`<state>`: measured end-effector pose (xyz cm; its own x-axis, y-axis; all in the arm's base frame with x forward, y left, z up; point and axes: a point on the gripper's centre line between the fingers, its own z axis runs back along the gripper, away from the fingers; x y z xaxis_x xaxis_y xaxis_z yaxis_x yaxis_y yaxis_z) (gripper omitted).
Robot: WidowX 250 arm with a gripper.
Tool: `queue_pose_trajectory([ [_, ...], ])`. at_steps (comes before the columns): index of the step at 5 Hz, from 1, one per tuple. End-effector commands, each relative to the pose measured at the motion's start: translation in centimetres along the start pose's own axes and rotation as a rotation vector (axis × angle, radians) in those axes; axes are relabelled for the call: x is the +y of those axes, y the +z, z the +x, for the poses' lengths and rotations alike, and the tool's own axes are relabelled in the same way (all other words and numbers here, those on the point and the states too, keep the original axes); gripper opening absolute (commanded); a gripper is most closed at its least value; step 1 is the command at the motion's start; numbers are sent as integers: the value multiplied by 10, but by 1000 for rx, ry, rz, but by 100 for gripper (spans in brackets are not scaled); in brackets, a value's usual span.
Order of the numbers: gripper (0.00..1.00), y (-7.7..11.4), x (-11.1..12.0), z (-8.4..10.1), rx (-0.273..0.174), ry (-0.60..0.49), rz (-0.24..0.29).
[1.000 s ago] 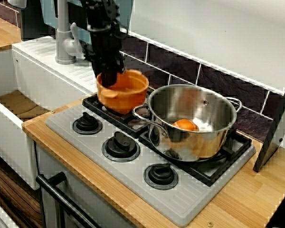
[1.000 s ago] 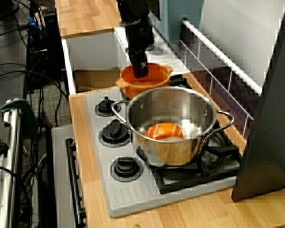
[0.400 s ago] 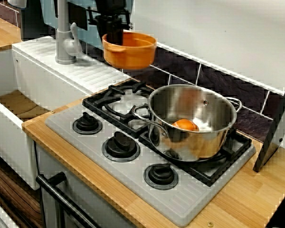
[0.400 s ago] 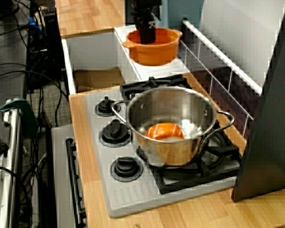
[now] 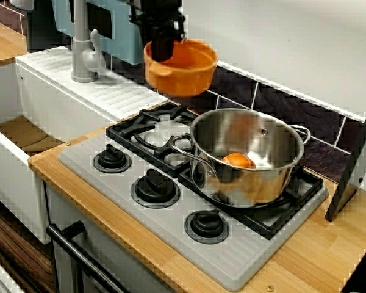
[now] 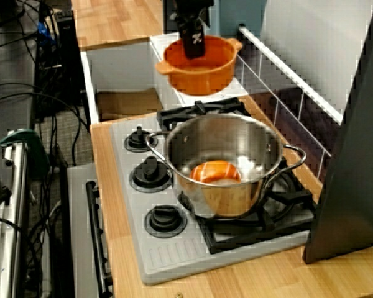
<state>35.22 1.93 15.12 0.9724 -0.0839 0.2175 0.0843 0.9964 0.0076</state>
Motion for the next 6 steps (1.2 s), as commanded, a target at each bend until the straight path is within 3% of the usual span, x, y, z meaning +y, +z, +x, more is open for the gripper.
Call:
queue_pose_trajectory([
  [1, 0, 35, -26, -3, -100, -53, 109],
  [4, 0, 62, -41, -4, -129, -68, 106],
  [5, 0, 61, -45, -3, -164, -87, 150],
  [6, 0, 58, -46, 0, -155, -81, 172],
])
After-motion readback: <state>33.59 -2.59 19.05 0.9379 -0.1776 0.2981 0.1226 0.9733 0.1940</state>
